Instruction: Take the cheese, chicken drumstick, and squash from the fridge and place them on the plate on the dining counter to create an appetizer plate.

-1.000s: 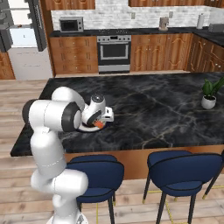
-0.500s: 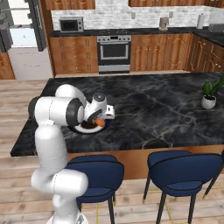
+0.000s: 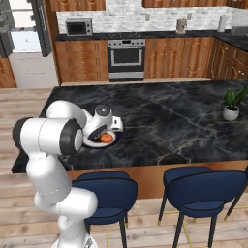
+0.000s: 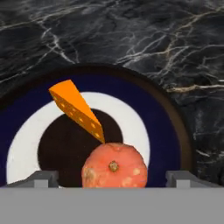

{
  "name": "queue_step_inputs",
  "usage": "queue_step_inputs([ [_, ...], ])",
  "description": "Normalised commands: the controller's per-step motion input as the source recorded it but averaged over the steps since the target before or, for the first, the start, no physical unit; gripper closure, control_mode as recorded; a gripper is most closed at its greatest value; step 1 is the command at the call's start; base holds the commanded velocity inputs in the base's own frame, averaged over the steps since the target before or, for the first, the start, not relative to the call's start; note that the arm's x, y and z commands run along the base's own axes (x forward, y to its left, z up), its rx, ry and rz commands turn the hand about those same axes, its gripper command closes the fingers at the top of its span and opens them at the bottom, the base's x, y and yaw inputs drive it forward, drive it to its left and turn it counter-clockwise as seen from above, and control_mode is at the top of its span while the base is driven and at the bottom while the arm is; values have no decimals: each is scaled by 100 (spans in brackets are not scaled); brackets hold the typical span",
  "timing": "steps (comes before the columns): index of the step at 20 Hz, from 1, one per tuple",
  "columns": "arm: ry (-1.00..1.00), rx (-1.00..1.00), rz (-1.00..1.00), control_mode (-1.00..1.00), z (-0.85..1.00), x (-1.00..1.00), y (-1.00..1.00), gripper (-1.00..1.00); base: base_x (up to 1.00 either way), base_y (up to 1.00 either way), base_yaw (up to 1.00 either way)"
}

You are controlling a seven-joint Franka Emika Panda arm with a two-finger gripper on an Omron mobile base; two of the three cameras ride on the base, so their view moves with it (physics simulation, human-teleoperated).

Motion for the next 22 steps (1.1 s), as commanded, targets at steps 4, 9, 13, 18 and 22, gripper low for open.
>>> queue_step_inputs([
  [4,7,2,0,-100,100,-91,60,-100,0,0,0],
  [9,31,5,0,-100,100,-57,67,-100,0,0,0],
  [13,42,8,0,-100,100,-47,56,-100,0,0,0],
  [18,25,1,0,-100,88,-85,34,-100,0,0,0],
  [22,-5,-5,0,-100,45,-100,11,-100,0,0,0],
])
